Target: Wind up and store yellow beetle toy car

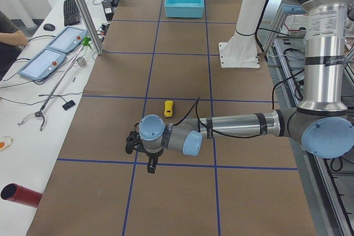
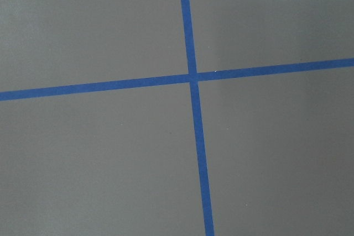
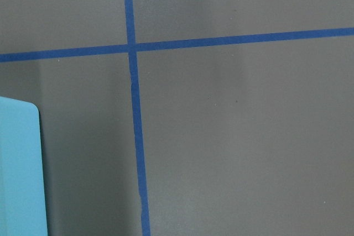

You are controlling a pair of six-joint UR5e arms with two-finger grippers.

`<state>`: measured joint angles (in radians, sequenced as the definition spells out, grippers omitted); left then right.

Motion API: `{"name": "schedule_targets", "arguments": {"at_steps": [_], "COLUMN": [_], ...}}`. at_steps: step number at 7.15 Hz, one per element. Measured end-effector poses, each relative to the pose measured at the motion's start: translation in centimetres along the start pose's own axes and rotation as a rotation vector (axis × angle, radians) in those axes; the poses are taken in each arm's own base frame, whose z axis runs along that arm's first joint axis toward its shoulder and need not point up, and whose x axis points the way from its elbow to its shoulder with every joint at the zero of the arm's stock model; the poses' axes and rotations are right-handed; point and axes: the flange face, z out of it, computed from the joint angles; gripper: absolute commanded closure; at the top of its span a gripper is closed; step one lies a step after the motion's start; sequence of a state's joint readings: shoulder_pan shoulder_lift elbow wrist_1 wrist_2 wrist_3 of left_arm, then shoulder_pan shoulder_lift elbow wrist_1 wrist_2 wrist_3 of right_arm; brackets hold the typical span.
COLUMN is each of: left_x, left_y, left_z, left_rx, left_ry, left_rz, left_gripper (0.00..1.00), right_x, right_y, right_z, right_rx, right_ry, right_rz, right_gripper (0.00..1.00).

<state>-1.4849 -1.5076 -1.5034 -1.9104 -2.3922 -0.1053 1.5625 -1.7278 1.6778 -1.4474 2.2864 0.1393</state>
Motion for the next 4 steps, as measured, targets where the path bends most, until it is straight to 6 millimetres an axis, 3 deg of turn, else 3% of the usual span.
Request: {"name": "schedule_targets", "arguments": {"at_steps": [4], "left_x": [0.18], "left_y": [-0.08], "left_z": [-0.10], "left_rx": [0.004], "left_ry": [0.008], "left_rz": [0.004], "left_gripper": [0.01], "right_x": [0.01], "right_y": [0.01], "right_z": [-0.14], "right_rx": [0.004], "right_ry": [0.009], "right_rz": [-0.001], "right_gripper": [0.00]}}
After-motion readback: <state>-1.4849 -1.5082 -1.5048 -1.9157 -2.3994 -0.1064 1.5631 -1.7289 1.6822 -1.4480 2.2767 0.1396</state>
